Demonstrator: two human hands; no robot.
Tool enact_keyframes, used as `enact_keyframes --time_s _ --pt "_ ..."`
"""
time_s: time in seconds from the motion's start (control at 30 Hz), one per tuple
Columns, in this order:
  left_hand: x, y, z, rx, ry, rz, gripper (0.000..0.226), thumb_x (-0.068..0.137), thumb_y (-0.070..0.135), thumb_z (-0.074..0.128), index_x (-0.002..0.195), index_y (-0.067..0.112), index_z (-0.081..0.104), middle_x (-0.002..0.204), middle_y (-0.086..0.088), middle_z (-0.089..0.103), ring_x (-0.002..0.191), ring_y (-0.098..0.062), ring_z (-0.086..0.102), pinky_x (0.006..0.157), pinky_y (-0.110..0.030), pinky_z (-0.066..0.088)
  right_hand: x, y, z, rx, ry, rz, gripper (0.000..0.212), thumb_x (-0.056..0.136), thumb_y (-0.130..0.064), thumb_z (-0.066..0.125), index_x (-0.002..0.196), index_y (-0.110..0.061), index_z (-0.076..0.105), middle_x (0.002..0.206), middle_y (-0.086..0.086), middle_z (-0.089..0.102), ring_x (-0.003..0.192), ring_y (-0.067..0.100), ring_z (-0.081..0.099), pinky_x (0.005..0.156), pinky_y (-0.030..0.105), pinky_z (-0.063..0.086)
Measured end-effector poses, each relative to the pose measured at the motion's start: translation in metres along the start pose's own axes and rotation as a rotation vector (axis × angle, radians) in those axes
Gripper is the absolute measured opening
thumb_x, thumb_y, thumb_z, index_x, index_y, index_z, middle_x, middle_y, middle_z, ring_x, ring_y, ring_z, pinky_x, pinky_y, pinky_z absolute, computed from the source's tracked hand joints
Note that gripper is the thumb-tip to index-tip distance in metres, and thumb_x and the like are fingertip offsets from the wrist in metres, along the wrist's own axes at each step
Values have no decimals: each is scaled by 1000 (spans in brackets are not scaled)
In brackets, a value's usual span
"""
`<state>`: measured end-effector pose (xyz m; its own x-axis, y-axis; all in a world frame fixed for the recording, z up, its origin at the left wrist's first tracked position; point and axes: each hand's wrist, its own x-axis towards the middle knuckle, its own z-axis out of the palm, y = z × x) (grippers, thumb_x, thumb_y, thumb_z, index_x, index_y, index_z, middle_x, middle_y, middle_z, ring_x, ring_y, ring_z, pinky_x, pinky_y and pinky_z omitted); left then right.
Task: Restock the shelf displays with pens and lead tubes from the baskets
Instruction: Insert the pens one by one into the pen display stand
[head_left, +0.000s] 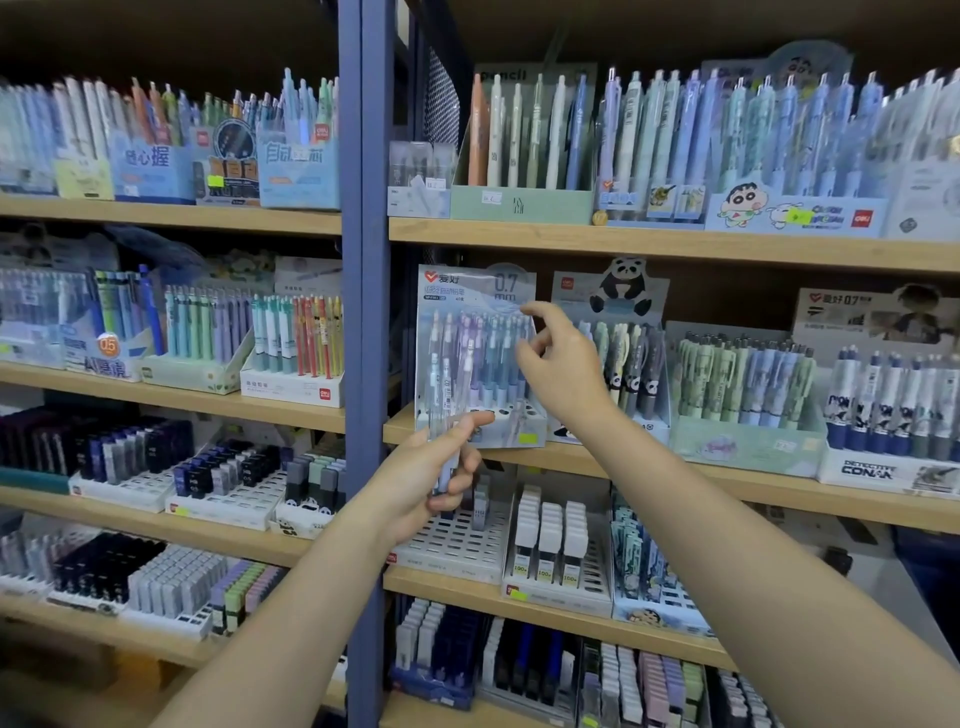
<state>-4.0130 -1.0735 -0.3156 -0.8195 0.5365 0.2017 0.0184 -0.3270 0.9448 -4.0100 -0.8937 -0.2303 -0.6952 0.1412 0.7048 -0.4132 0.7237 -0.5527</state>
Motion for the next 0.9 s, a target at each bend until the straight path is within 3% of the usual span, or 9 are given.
enact_keyframes --time_s 0.07,0.13,0.23,0.37,0.47,0.57,0.63,0.73,0.9 --pt "1 2 2 4 -13 15 39 95 36 57 130 20 64 66 0 49 48 -7 34 37 -17 20 -7 -9 -4 110 -42 37 21 101 -28 55 118 -19 63 76 4 62 64 17 58 62 33 50" --pt "3 3 6 28 -20 22 35 99 32 54 131 20 63 65 0 48 46 -7 33 37 -17 19 -14 -17 -5 188 -146 64 24 100 -37 58 97 -16 69 74 3 66 54 16 59 53 28 48" --pt "5 4 12 82 -33 32 35 101 32 53 131 19 64 68 -1 51 47 -7 34 36 -17 21 -20 -21 -4 212 -233 88 27 95 -37 66 83 -13 69 70 5 68 51 16 58 51 25 47" --pt "-1 3 9 16 5 19 38 101 38 50 121 10 67 68 0 54 46 -8 35 36 -17 21 -22 -19 -8 321 -237 209 29 98 -28 64 88 -1 68 79 14 68 56 19 59 52 28 48" --pt "-6 0 2 -18 61 20 36 100 37 53 113 6 68 68 0 53 43 -7 35 35 -17 19 -24 -19 -9 479 -251 292 23 100 -24 61 94 -3 67 83 10 65 57 17 58 52 28 50" --pt "-8 0 -2 27 145 61 26 99 31 59 107 8 67 70 1 54 42 -8 33 36 -19 17 -28 -24 -2 540 -253 325 24 98 -23 64 103 0 69 80 7 64 55 15 59 53 26 52" --pt "-9 1 -5 37 199 87 18 97 29 63 101 12 66 71 0 53 40 -8 31 38 -19 15 -29 -29 5 533 -243 325 25 99 -22 64 98 3 69 79 8 64 55 14 60 54 25 53" --pt "-12 2 -14 33 252 80 19 96 29 66 105 12 66 69 1 53 41 -8 31 35 -18 20 -25 -36 13 494 -202 309 22 100 -19 61 88 -2 69 79 9 66 58 15 62 56 25 54" --pt "-19 2 -30 76 273 4 24 102 27 58 115 7 62 64 2 52 46 -8 36 37 -17 25 -11 -42 23 444 4 262 13 102 -12 57 98 -4 66 84 13 68 64 22 67 58 30 58"
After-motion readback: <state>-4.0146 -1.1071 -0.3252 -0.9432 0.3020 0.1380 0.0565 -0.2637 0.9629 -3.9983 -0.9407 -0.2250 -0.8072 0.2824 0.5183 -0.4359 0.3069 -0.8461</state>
